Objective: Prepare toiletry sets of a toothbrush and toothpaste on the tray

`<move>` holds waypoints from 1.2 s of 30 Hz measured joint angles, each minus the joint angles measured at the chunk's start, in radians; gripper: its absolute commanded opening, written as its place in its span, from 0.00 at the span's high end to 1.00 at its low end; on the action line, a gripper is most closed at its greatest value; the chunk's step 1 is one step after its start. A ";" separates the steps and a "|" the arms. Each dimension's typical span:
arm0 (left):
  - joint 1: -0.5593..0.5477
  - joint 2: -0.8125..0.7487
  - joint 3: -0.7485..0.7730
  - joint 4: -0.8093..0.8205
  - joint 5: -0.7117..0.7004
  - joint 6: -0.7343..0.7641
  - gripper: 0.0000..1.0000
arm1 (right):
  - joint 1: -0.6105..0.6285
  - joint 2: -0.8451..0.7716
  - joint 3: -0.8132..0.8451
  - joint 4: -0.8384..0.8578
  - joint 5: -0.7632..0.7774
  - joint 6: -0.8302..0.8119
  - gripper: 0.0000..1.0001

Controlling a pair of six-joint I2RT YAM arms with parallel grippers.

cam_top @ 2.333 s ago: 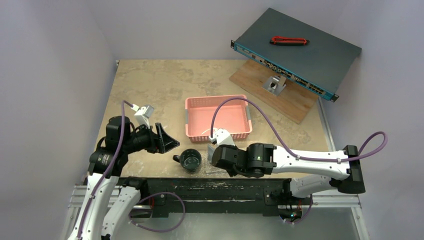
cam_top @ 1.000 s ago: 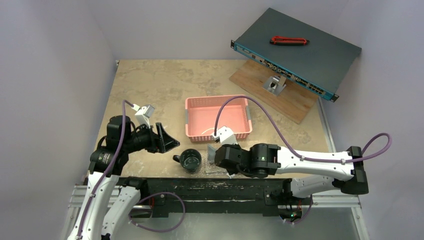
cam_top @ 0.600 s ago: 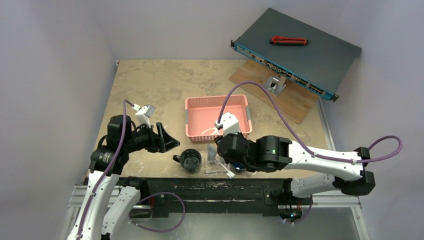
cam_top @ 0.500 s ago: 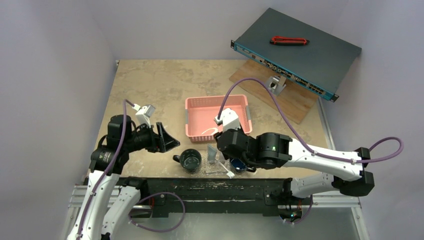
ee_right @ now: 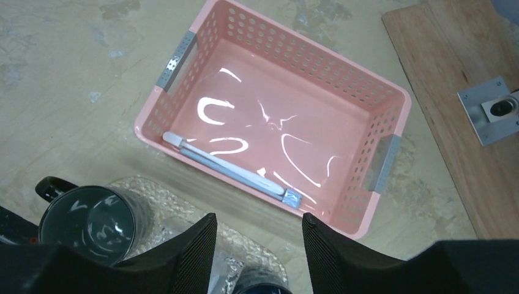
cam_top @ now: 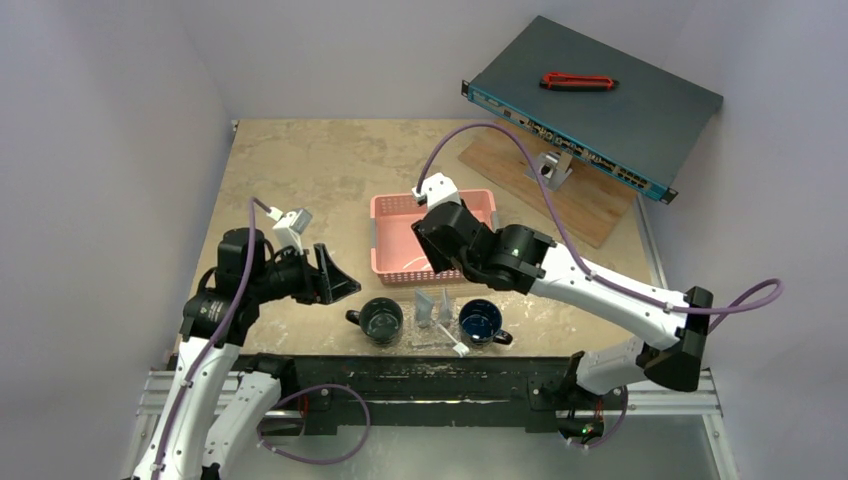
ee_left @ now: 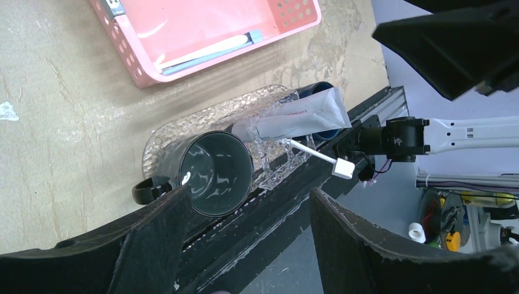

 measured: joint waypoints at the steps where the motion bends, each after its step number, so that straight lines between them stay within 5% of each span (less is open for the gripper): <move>1: 0.000 0.001 0.000 0.000 0.000 0.000 0.31 | -0.018 0.016 0.002 0.015 -0.017 -0.013 0.43; 19: -0.004 0.042 -0.001 0.001 0.000 0.000 0.31 | -0.299 0.302 0.017 0.213 -0.341 -0.121 0.31; 36: -0.090 0.199 -0.014 0.008 -0.008 0.000 0.30 | -0.331 0.533 0.081 0.296 -0.407 -0.082 0.33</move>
